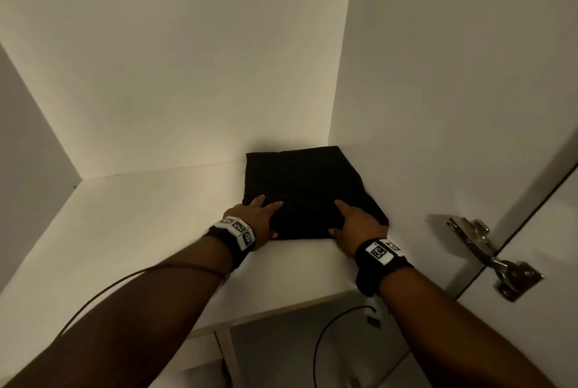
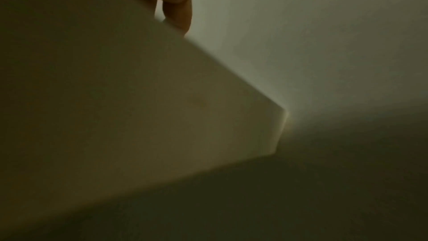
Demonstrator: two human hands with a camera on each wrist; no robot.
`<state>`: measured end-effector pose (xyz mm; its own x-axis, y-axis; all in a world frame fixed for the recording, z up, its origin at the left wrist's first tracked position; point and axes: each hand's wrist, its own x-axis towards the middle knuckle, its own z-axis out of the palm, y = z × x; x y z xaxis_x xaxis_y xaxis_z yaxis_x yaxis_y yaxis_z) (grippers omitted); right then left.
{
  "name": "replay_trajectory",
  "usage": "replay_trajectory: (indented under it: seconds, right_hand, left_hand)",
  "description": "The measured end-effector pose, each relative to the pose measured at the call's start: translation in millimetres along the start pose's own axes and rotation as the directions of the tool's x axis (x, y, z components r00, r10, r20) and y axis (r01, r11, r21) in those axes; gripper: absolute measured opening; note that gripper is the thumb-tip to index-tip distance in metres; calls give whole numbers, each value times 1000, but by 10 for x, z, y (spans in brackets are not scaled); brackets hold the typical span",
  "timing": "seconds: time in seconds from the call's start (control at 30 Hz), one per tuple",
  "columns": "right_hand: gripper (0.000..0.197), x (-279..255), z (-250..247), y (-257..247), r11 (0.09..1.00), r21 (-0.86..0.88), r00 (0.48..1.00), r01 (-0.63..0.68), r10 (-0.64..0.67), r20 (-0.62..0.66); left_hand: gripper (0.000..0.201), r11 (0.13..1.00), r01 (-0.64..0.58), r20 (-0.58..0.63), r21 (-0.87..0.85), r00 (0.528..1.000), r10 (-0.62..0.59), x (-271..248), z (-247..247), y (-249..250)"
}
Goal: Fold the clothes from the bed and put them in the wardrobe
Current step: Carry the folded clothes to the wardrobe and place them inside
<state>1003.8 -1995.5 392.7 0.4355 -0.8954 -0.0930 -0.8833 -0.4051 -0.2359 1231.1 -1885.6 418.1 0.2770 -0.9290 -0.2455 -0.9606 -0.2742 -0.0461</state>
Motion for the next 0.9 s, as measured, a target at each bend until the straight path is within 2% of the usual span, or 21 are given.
replay_trajectory:
  seconds: [0.17,0.33,0.43,0.57,0.7,0.9]
  right_hand:
    - [86,72,-4,13,999,33,999,30,-31,43]
    - [100,-2,29,61,998,54,998,43,-46,41]
    - [97,18,5,65,997,69,999,46,-48,26]
    - [96,139,-133,-45,998,57,991,20,-28,128]
    - [90,312,-289,-207,994,113,986,-13,-6,168]
    - [116,288,-205,-188,994,96,982,-52,33,188]
  left_hand:
    - [82,1000,-22,11,4,1000,22,253,-35,-71]
    - [81,1000,-26,3,-11,1000,26,259,-18,-72]
    - [80,1000,-32,-13,1,999,32,272,-20,-77]
    - [81,999,-34,-5,-8,999,34,308,-42,-66]
    - [81,999,-11,7,-47,1000,11,351,-89,-64]
    - [83,989,56,-34,-136,998,-61,297,-19,-19]
